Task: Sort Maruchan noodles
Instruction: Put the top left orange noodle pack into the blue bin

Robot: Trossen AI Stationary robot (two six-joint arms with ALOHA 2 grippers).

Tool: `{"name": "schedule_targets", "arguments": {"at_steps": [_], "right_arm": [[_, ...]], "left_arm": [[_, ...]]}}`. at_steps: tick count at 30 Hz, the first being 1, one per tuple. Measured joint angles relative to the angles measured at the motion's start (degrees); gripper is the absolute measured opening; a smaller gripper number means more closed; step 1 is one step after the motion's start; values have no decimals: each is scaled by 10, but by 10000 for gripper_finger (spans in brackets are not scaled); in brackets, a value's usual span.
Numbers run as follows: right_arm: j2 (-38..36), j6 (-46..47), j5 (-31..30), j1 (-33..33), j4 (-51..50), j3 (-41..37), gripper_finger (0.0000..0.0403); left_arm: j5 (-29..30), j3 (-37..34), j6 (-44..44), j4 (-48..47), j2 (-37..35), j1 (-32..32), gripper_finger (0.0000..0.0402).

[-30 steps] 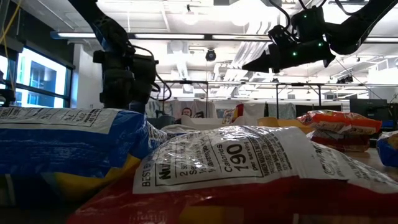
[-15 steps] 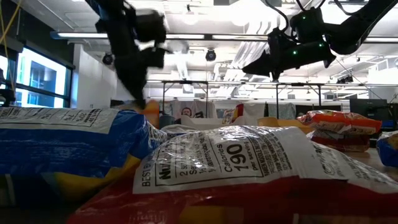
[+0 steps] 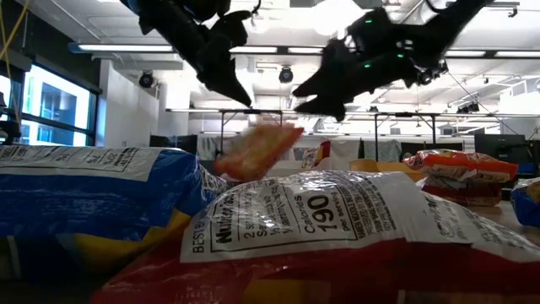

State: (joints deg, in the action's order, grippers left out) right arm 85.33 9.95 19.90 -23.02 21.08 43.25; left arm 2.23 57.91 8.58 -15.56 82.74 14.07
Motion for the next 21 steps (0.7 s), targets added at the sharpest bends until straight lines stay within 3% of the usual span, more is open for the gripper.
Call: {"name": "schedule_targets", "arguments": {"at_steps": [7, 13, 21], "right_arm": [[89, 21, -14, 9, -180, 142, 263], [114, -24, -27, 10, -321, 198, 264], [92, -70, -48, 11, -361, 197, 264]], "left_arm": [[0, 0, -22, -4, 0, 0, 0], [-20, -36, -201, -36, -1, 6, 10], [-121, -166, -405, 206, 18, 12, 90]]}}
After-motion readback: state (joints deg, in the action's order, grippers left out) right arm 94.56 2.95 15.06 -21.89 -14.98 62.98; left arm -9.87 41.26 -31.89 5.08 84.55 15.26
